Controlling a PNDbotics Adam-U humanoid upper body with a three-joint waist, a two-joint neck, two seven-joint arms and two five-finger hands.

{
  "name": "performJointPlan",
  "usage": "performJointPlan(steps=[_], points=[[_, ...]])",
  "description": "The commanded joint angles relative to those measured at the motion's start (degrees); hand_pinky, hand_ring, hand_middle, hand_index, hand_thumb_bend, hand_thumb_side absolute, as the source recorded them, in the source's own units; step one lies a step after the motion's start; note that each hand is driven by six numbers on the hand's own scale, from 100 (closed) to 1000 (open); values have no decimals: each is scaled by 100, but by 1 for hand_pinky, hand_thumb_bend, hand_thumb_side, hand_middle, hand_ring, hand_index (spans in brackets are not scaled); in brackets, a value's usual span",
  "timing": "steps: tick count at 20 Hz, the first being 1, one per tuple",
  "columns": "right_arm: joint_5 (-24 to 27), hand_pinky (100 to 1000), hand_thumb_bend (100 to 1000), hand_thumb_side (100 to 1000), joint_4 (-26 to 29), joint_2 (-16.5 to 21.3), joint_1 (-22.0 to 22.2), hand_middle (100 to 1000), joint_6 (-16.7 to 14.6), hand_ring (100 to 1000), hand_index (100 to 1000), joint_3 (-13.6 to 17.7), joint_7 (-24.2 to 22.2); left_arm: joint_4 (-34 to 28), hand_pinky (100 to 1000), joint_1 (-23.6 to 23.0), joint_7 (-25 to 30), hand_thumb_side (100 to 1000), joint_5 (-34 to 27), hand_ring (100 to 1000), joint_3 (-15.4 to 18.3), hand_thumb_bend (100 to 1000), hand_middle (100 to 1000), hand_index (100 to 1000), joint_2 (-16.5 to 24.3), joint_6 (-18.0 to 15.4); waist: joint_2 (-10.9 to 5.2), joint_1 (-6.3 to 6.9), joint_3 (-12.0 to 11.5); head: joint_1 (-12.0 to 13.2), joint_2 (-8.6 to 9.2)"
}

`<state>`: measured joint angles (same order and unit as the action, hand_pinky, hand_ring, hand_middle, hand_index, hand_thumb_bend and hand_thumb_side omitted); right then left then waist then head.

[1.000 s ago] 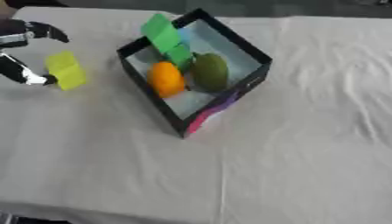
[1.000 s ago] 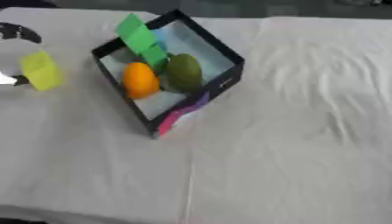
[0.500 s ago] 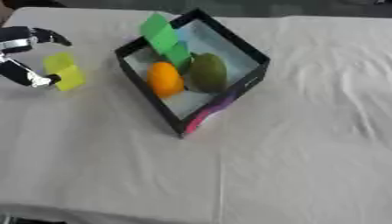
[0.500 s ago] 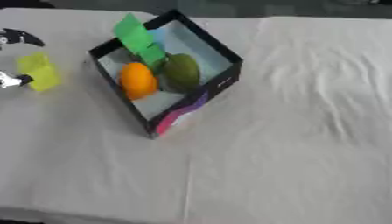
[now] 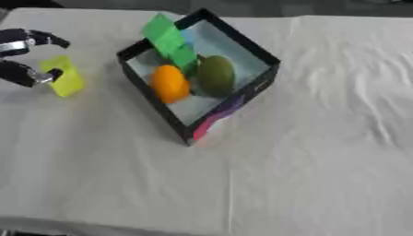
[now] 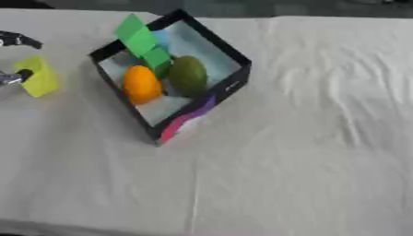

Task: Pick up objects on the table and place them in the box.

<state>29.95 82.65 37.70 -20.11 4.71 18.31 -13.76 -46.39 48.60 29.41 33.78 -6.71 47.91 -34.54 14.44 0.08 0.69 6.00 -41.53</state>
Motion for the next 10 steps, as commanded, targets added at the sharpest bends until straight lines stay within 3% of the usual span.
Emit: performJointPlan(steps=[1,6,10], points=[[-29,1000,100,699,38,202,-26,659,6,680,879,72,16,6,1000,131,335,671,94,973,57,134,890,977,148,-471,-224,48,3,-1,10],[-48,1000,100,705,16,187,-19,657,16,678,878,74,16,55,1000,150,263,801,199,982,47,129,899,983,101,-533,-214,48,20,30,34],[-61,1000,100,708,3,181,-27,656,19,677,878,76,12,73,1000,147,155,791,295,978,55,127,895,979,72,-589,-202,47,34,39,38]])
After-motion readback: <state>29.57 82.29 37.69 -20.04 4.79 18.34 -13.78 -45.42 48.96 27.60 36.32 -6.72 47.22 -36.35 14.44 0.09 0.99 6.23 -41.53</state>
